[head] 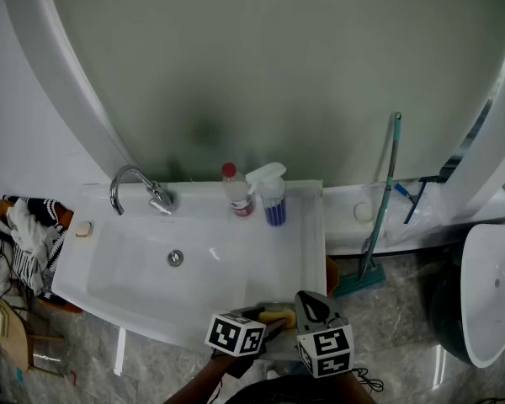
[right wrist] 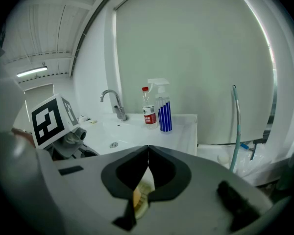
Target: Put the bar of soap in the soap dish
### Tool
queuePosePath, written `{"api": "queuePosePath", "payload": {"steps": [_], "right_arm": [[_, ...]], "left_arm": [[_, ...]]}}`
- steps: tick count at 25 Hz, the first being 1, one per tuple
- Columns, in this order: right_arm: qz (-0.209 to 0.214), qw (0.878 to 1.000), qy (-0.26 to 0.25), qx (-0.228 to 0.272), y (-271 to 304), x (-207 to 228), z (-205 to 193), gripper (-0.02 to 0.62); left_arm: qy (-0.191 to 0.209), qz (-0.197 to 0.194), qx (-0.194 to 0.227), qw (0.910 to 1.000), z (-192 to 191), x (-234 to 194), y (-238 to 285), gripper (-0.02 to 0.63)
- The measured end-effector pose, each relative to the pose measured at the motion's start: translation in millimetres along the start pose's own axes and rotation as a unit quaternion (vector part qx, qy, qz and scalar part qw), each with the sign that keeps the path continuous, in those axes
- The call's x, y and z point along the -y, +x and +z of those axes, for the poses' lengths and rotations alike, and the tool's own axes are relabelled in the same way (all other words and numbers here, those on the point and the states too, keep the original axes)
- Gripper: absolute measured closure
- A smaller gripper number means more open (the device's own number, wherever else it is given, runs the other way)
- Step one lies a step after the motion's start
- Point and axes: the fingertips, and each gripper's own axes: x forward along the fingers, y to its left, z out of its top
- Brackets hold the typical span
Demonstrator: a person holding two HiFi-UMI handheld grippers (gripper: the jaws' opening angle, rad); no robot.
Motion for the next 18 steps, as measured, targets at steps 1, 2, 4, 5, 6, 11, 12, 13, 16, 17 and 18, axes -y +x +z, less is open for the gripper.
{"api": "queuePosePath", "payload": {"steps": [1,2,4,5,6,11,12,13,16,17,18], "right_arm": [[0.000,1.000,0.000,0.000,-0.3,-0.3,-0.3,0.584],[0.000,1.000,0.001,0.000,-0.5,-0.5,-0.8,0.584],[0.000,1.000,0.002,-0.001,-0.6,-0.9,-2.2,0.584],[0.001,1.000,0.001,-0.001,-0.8,-1.5,-2.5,0.584],[0.002,1.000,0.001,-0.001,-1.2,-2.4,-2.6,0.584],[0.004,1.000,-0.001,0.003,-3.8,-8.4,-2.4,0.584],[0.004,1.000,-0.002,0.004,-4.6,-9.8,-2.3,0.584],[0.004,1.000,-0.002,0.005,-5.7,-11.3,-2.0,0.584],[0.003,1.000,-0.004,0.006,-8.2,-15.2,-1.3,0.584],[0.002,1.000,-0.005,0.007,-8.9,-16.2,-1.1,0.584],[0.001,1.000,-0.006,0.008,-9.8,-17.3,-0.9,0.584]], "left_arm": [[0.006,0.006,0.000,1.0000,-0.1,-0.9,-0.6,0.345],[0.010,0.011,0.001,0.9999,0.0,-2.2,-1.3,0.345],[0.013,0.020,0.007,0.9997,2.1,-4.8,-3.5,0.345],[0.013,0.022,0.013,0.9996,4.1,-5.5,-5.0,0.344],[0.012,0.022,0.019,0.9995,6.2,-5.6,-6.8,0.344],[0.015,0.015,0.050,0.9985,11.8,0.8,-16.3,0.345],[0.019,0.014,0.060,0.9979,13.3,2.9,-19.1,0.345],[0.024,0.014,0.072,0.9970,15.6,5.3,-22.5,0.345],[0.033,0.010,0.114,0.9929,24.7,11.8,-33.5,0.345],[0.035,0.009,0.124,0.9916,26.8,13.3,-36.6,0.345],[0.037,0.010,0.131,0.9906,28.1,14.5,-39.3,0.347]]}}
